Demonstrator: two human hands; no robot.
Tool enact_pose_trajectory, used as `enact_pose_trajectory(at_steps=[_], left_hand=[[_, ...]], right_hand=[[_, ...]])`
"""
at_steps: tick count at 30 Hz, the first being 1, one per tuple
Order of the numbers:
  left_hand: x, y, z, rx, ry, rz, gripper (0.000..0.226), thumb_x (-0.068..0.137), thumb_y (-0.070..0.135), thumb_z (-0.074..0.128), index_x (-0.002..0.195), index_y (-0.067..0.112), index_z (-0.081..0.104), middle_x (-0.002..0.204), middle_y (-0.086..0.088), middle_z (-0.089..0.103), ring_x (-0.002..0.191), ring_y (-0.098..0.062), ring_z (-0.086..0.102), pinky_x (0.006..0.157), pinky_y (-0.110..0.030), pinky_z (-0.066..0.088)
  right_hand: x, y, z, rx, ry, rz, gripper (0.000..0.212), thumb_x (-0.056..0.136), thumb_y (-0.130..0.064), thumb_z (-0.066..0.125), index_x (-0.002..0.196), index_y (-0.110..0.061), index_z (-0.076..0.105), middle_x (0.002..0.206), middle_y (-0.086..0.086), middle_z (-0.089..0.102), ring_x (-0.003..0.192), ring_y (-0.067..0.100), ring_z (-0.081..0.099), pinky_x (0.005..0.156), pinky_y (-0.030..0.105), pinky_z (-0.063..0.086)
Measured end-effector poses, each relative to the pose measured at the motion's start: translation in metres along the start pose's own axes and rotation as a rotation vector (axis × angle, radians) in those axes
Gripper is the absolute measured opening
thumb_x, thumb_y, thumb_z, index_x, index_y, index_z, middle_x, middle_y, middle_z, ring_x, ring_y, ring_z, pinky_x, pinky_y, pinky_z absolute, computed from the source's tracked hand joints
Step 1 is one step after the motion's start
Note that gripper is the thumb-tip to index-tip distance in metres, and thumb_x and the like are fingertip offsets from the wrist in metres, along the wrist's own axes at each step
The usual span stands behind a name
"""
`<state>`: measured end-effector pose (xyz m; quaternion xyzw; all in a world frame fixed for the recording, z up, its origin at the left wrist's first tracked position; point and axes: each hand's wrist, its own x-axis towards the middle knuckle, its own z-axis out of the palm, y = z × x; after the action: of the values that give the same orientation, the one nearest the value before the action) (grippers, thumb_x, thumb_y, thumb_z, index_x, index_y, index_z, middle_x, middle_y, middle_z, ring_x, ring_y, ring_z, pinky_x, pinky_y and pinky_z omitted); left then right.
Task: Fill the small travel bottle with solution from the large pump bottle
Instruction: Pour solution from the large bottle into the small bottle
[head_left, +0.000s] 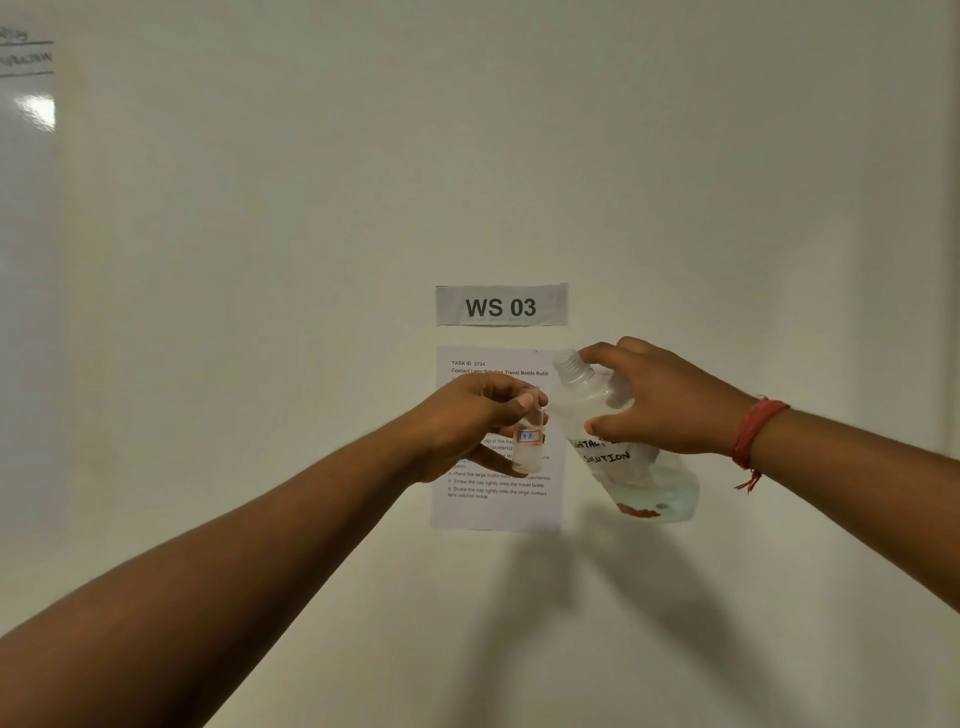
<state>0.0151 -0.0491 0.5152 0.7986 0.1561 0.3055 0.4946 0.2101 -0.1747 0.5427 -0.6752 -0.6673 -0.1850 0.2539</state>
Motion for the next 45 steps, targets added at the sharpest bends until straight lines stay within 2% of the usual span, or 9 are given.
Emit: enact_pose_trajectory(at_steps=[4,12,17,24,29,36,42,45], left_hand=[[-0.001,-0.001,0.000,-0.005,0.004,0.007,0.019,0.103,0.020,0.057,0.097,0.013,0.073,0.124,-0.009,0.069,0.113,-0.032,0.067,0.082,-0.054,0.063],[-0.007,0.000,0.000,-0.003,0.013,0.011,0.021,0.103,0.022,0.057,0.094,0.012,0.073,0.121,-0.009,0.071,0.113,-0.031,0.068,0.080,-0.052,0.063],[-0.008,0.002,0.000,0.001,0.023,0.017,0.018,0.104,0.021,0.056,0.098,0.014,0.072,0.122,-0.009,0.071,0.115,-0.031,0.067,0.084,-0.055,0.062],[-0.011,0.002,0.000,0.002,0.036,0.018,0.022,0.104,0.020,0.056,0.116,0.009,0.070,0.118,-0.012,0.071,0.117,-0.032,0.066,0.086,-0.057,0.061],[-0.014,0.003,0.002,0.015,0.036,0.015,0.019,0.104,0.020,0.056,0.111,0.011,0.071,0.121,-0.011,0.071,0.116,-0.031,0.066,0.085,-0.055,0.062],[-0.015,-0.001,0.004,0.018,0.046,0.010,0.024,0.104,0.018,0.056,0.121,0.008,0.068,0.118,-0.012,0.072,0.114,-0.031,0.068,0.085,-0.053,0.062],[-0.014,-0.005,0.003,0.025,0.050,0.023,0.025,0.104,0.021,0.056,0.122,0.011,0.069,0.116,-0.010,0.073,0.112,-0.028,0.069,0.086,-0.055,0.061],[-0.013,-0.007,0.003,0.017,0.053,0.023,0.024,0.104,0.021,0.056,0.121,0.011,0.070,0.115,-0.010,0.073,0.112,-0.028,0.069,0.086,-0.055,0.061]], right_hand=[[0.003,-0.006,0.000,-0.112,-0.014,-0.061,0.072,0.075,-0.041,0.072,0.138,-0.038,0.039,0.105,-0.008,0.043,0.093,0.017,0.060,0.081,0.037,0.054],[0.007,-0.018,-0.004,-0.347,-0.011,-0.138,0.073,0.081,-0.043,0.067,0.144,-0.036,0.032,0.107,-0.007,0.036,0.081,0.018,0.055,0.066,0.026,0.044],[0.007,-0.023,-0.008,-0.388,-0.010,-0.146,0.072,0.082,-0.043,0.067,0.144,-0.036,0.031,0.106,-0.007,0.035,0.079,0.018,0.054,0.063,0.024,0.040],[0.002,-0.026,-0.011,-0.436,-0.008,-0.169,0.067,0.083,-0.041,0.066,0.142,-0.037,0.035,0.104,-0.005,0.036,0.070,0.015,0.051,0.057,0.022,0.037],[-0.001,-0.029,-0.012,-0.460,-0.021,-0.172,0.068,0.084,-0.041,0.066,0.143,-0.037,0.033,0.104,-0.005,0.035,0.069,0.013,0.049,0.057,0.022,0.038],[-0.002,-0.033,-0.014,-0.533,-0.050,-0.183,0.070,0.085,-0.041,0.065,0.145,-0.036,0.030,0.104,-0.007,0.026,0.063,0.011,0.044,0.057,0.022,0.037],[-0.001,-0.034,-0.017,-0.586,-0.081,-0.192,0.067,0.088,-0.036,0.063,0.145,-0.036,0.029,0.105,-0.005,0.026,0.059,0.009,0.039,0.051,0.022,0.031],[0.000,-0.035,-0.018,-0.603,-0.094,-0.197,0.068,0.088,-0.036,0.063,0.146,-0.035,0.028,0.111,-0.002,0.033,0.063,0.014,0.044,0.055,0.024,0.035]])
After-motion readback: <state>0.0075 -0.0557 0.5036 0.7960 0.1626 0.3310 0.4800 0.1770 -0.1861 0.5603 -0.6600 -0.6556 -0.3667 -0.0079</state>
